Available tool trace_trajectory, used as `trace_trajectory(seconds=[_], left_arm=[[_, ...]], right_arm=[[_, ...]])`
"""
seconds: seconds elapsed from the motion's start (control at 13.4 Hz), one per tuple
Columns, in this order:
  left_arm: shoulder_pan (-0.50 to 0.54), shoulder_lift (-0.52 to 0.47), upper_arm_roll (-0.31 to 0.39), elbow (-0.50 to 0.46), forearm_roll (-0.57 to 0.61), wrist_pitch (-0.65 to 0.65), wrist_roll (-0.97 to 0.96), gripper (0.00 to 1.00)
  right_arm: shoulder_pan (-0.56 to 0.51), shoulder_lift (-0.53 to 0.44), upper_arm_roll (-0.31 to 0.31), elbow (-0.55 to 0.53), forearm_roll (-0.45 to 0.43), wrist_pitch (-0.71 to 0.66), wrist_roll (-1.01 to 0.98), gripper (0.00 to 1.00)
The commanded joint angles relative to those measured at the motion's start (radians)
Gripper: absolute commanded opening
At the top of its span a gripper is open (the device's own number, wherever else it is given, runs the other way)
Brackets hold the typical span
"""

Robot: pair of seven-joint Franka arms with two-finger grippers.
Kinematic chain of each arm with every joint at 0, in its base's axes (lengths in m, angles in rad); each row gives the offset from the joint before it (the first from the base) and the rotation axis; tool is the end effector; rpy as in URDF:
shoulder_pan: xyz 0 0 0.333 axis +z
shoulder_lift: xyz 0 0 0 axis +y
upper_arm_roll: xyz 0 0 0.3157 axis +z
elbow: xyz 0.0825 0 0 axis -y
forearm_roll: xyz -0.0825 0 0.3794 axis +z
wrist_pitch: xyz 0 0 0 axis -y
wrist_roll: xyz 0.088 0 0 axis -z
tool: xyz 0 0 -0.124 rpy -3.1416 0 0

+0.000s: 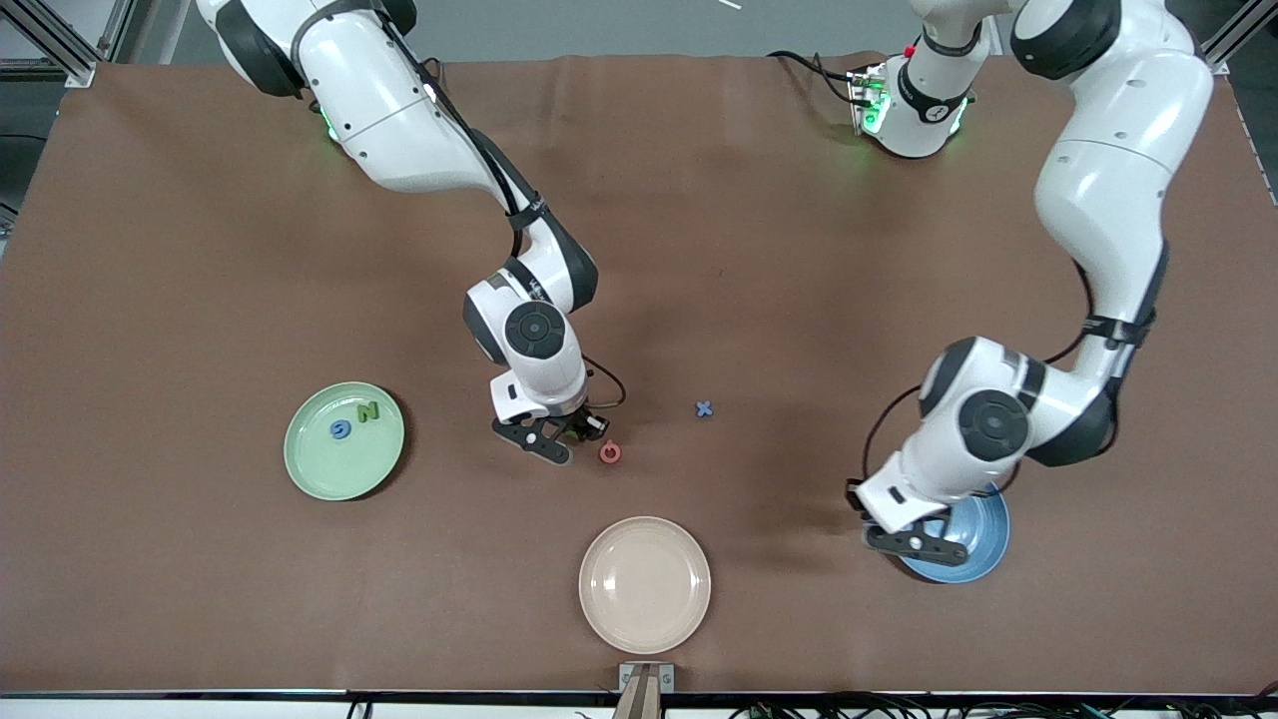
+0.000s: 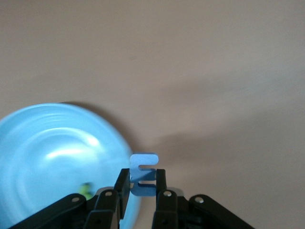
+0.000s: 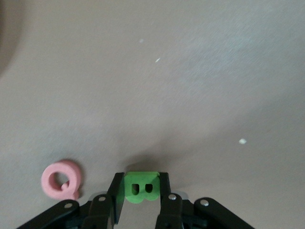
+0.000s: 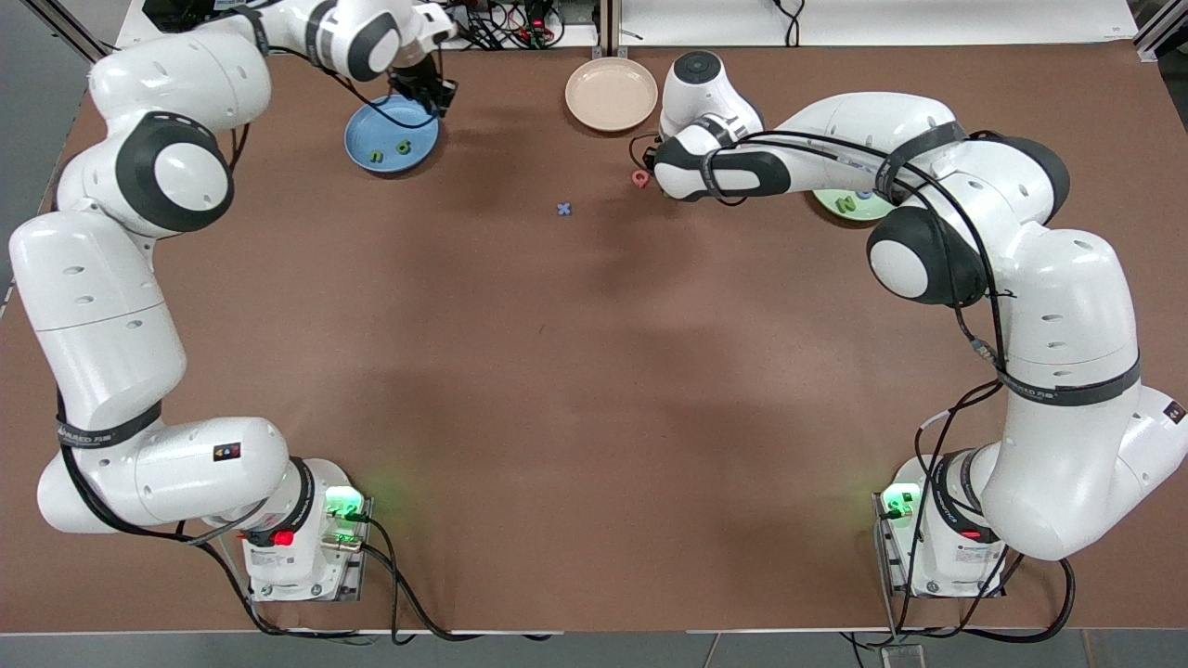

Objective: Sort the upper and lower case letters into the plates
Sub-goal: 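Drop the E onto the blue plate while the right gripper drops B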

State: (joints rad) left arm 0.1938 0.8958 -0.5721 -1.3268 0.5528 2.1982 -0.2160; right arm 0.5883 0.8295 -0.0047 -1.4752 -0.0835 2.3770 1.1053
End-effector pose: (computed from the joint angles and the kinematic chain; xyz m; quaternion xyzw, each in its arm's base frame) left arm 0.7334 -0.1544 0.2423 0.9895 -0.1298 0.0632 0.0005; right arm 0.6035 0.3969 0.1752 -0.9723 0.2286 -0.0476 0.0059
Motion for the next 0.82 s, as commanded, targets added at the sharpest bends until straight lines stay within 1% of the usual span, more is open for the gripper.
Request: trace_trajectory(seconds=[0.0, 0.07, 0.22, 0.3, 0.37, 0.45, 0.52, 0.6, 0.67, 0.75], left_arm=[[0.096, -0.015, -0.015, -0.034, 0.010, -0.023, 0.140, 0.00], [0.131, -0.008, -0.014, -0.037, 0.010, -0.022, 0.196, 0.00], [0.153, 0.000, -0.011, -0.038, 0.012, -0.020, 0.218, 0.01], [0.156, 0.003, -0.006, -0.040, 0.012, -0.020, 0.218, 0.05], [0.154, 0.005, 0.010, -0.041, 0.025, -0.017, 0.218, 0.10], [0.151, 0.006, 0.027, -0.040, 0.048, -0.017, 0.218, 0.18], [0.151, 0.008, 0.029, -0.040, 0.062, -0.017, 0.218, 0.33], [0.151, 0.008, 0.029, -0.041, 0.062, -0.017, 0.218, 0.62], [0.151, 0.003, 0.029, -0.046, 0.064, -0.017, 0.218, 1.00], [0.151, -0.003, 0.028, -0.051, 0.062, -0.017, 0.213, 1.00]], right_arm=[[-0.092, -0.071, 0.012, -0.023, -0.021, -0.099, -0.160, 0.00], [-0.137, -0.101, 0.014, -0.046, -0.021, -0.128, -0.247, 0.00], [-0.226, -0.186, 0.014, -0.152, -0.019, -0.118, -0.425, 0.00], [-0.276, -0.226, 0.015, -0.209, -0.019, -0.107, -0.524, 0.00], [-0.319, -0.268, 0.015, -0.267, -0.018, -0.085, -0.615, 0.00], [-0.359, -0.298, 0.015, -0.321, -0.018, -0.056, -0.690, 0.00], [-0.395, -0.315, 0.015, -0.364, -0.018, -0.023, -0.752, 0.00], [-0.421, -0.323, 0.015, -0.404, -0.018, 0.017, -0.801, 0.00], [-0.447, -0.322, 0.017, -0.439, -0.018, 0.066, -0.836, 0.00], [-0.452, -0.320, 0.015, -0.470, -0.018, 0.105, -0.849, 0.00]])
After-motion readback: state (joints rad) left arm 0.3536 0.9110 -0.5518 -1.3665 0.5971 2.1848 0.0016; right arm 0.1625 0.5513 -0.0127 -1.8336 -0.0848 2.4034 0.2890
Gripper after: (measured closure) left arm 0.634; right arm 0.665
